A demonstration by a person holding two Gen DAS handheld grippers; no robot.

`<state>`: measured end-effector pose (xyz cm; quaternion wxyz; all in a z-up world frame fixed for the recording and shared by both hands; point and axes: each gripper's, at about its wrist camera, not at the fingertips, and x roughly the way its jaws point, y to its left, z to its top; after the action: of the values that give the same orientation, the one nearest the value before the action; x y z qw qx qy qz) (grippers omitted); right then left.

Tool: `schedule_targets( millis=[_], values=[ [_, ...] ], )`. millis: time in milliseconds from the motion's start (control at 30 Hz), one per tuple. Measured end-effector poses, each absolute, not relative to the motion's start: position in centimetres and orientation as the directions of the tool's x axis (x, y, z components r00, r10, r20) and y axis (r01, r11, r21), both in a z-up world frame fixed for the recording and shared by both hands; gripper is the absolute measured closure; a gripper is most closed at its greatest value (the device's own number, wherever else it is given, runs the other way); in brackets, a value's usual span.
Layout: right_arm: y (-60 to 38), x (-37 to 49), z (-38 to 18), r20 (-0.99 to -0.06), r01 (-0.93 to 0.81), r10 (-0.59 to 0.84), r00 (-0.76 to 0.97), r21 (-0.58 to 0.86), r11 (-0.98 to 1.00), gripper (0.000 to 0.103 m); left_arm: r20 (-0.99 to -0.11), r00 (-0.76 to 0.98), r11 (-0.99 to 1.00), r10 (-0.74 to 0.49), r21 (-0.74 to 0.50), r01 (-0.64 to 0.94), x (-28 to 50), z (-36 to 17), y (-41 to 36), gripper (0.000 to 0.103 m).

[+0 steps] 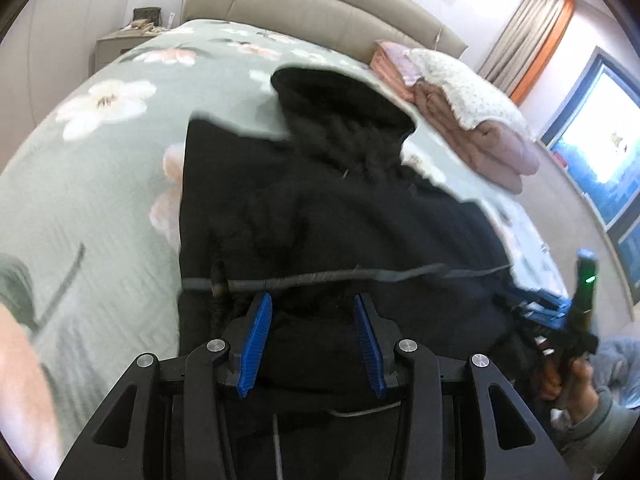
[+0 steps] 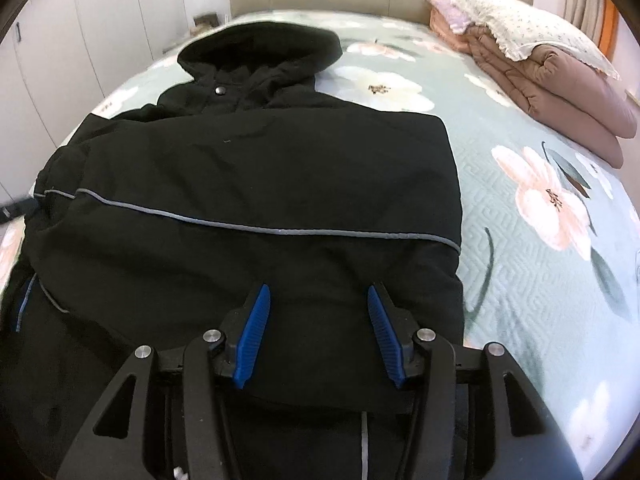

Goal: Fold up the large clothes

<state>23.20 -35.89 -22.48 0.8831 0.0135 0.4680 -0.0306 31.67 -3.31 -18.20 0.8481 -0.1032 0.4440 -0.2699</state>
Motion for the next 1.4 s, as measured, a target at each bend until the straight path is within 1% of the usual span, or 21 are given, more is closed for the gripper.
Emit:
schedule_targets(
  millis=[67,167,233,333,400,500,633,667,767,833,867,900,933,1000,1100,1167,1233,1267,1300,1333,1400],
  values=[
    [-36.0,23.9,-20.1,-0.839,0.052,-0.003,0.545,0.03,0.998,0.048,-0.658,0.477,0.81,-0.583,-0.421,0.408,32.6,-13.8,-2.9,0.059],
    [-36.4,25.7,-15.1,-0.826,0.045,-0.026,0.564,0.0,0.999,0.048,-0.647,0.521,0.824,-0.557,-0.352,0.444,35.5,-8.3,-3.8,0.059],
    [-36.8,27.9,-12.2,-0.809,0.051,-0.05,0.586,-0.025,0.998,0.048,-0.651,0.536,0.838,-0.538,-0.339,0.428,38.6,-6.3,-4.4,0.054],
    [-37.8,32.7,-9.3,-0.788,0.078,-0.065,0.612,-0.022,0.997,0.048,-0.653,0.535,0.843,-0.536,-0.391,0.368,44.6,-5.6,-5.2,0.051],
    [-38.8,36.7,-8.8,-0.784,0.118,-0.063,0.617,0.013,0.993,0.048,-0.692,0.512,0.86,-0.51,-0.401,0.314,49.3,-6.7,-6.1,0.051],
    [-40.2,42.9,-10.1,-0.805,0.169,-0.015,0.594,0.107,0.98,0.048,-0.761,0.462,0.89,-0.455,-0.381,0.25,55.6,-9.5,-8.0,0.051],
    [-41.4,51.9,-14.2,-0.833,0.173,0.109,0.542,0.238,0.956,0.048,-0.8,0.368,0.879,-0.474,-0.411,0.241,61.9,-14.5,-10.3,0.051],
    [-41.3,53.5,-15.1,-0.837,0.162,0.124,0.534,0.245,0.956,0.048,-0.799,0.356,0.873,-0.485,-0.419,0.247,62.6,-15.4,-11.0,0.051],
    [-41.1,57.0,-17.4,-0.861,0.179,0.065,0.505,0.178,0.968,0.048,-0.813,0.309,0.867,-0.494,-0.435,0.243,65.7,-19.1,-13.0,0.051],
    [-40.7,57.9,-18.9,-0.868,0.178,0.062,0.493,0.17,0.969,0.049,-0.825,0.302,0.877,-0.478,-0.424,0.227,67.0,-21.2,-13.7,0.051],
    [-40.3,58.7,-19.6,-0.875,0.169,0.055,0.482,0.154,0.974,0.056,-0.828,0.308,0.882,-0.469,-0.418,0.217,67.9,-22.3,-14.1,0.062],
    [-40.0,59.1,-20.0,-0.879,0.164,0.022,0.476,0.114,0.98,0.085,-0.826,0.326,0.887,-0.46,-0.415,0.201,68.4,-23.0,-14.0,0.081],
    [-39.8,59.3,-20.1,-0.879,0.165,-0.043,0.474,0.041,0.985,0.095,-0.827,0.33,0.89,-0.455,-0.421,0.173,69.0,-23.5,-13.6,0.095],
    [-40.9,58.1,-18.9,-0.846,0.151,-0.013,0.534,0.081,0.985,0.096,-0.745,0.358,0.822,-0.563,-0.552,0.142,68.6,-22.7,-11.3,0.095],
    [-43.1,55.4,-17.8,-0.8,0.144,0.07,0.596,0.193,0.971,0.096,-0.714,0.373,0.799,-0.593,-0.578,0.164,66.9,-21.7,-9.4,0.095],
    [-43.6,55.5,-20.1,-0.834,0.161,0.092,0.545,0.212,0.964,0.097,-0.748,0.307,0.805,-0.588,-0.579,0.131,67.4,-24.2,-9.2,0.093],
    [-43.4,56.4,-23.1,-0.879,0.179,0.081,0.469,0.184,0.966,0.097,-0.799,0.194,0.822,-0.569,-0.561,0.1,68.2,-27.9,-9.7,0.091],
    [-43.2,56.8,-24.7,-0.898,0.18,0.101,0.429,0.194,0.964,0.097,-0.779,0.187,0.8,-0.598,-0.595,0.079,68.1,-28.7,-9.4,0.091],
    [-43.2,56.9,-25.3,-0.903,0.179,0.12,0.412,0.209,0.961,0.096,-0.755,0.201,0.779,-0.624,-0.623,0.078,67.9,-28.2,-8.9,0.09],
    [-43.2,56.7,-25.0,-0.901,0.178,0.125,0.416,0.215,0.96,0.093,-0.744,0.208,0.77,-0.635,-0.63,0.096,67.6,-27.4,-8.6,0.087],
    [-43.5,55.9,-23.4,-0.889,0.169,0.118,0.443,0.213,0.962,0.089,-0.748,0.262,0.793,-0.61,-0.582,0.182,66.3,-25.1,-7.9,0.082]
  ],
)
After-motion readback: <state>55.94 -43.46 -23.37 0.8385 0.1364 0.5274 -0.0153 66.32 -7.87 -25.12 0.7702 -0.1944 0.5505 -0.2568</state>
